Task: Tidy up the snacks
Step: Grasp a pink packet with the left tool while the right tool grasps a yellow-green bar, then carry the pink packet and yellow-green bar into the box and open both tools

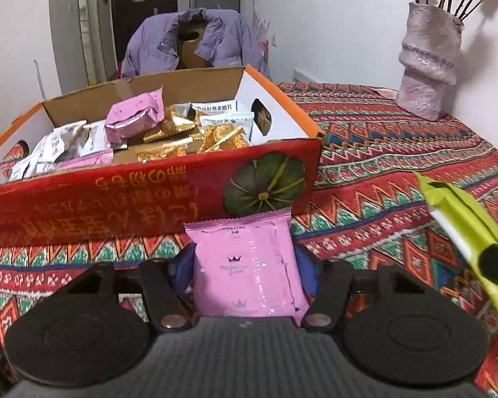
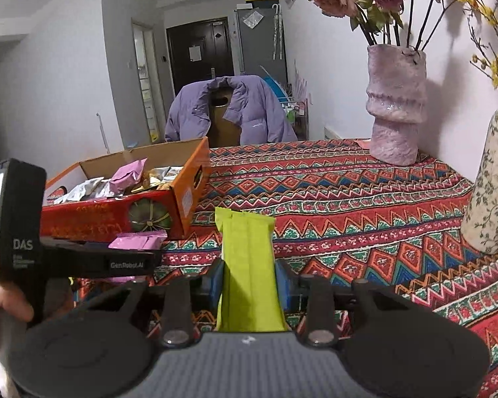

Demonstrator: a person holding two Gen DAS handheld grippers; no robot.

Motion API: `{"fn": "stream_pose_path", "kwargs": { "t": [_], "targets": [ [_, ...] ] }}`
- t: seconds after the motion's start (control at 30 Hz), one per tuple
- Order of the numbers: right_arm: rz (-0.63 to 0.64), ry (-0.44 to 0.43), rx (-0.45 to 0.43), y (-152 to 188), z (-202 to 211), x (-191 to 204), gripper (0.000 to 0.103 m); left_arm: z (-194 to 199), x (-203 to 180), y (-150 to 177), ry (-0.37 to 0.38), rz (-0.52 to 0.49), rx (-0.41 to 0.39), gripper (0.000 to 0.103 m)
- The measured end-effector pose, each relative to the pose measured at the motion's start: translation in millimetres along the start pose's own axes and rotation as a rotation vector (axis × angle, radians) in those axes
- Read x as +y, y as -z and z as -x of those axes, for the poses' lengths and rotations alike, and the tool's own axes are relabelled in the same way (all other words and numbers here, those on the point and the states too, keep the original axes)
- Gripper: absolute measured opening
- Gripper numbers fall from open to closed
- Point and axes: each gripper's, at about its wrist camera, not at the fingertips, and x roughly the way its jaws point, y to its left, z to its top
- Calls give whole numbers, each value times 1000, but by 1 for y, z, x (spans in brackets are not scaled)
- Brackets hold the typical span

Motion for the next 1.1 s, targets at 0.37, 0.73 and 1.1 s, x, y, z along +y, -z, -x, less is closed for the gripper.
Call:
{"fn": "stream_pose_path", "kwargs": {
  "t": [0.37,0.73,1.1],
  "targets": [
    [11,-71,-58,4,45,21,32,133,40,24,57,64,-142,63],
    [78,-168,-112,-27,50,73,32,153,93,-4,35,115,-184,63],
    [147,-165,-22,-138,-111,115,32,21,118,-108,28,71,-104,63]
  ]
}}
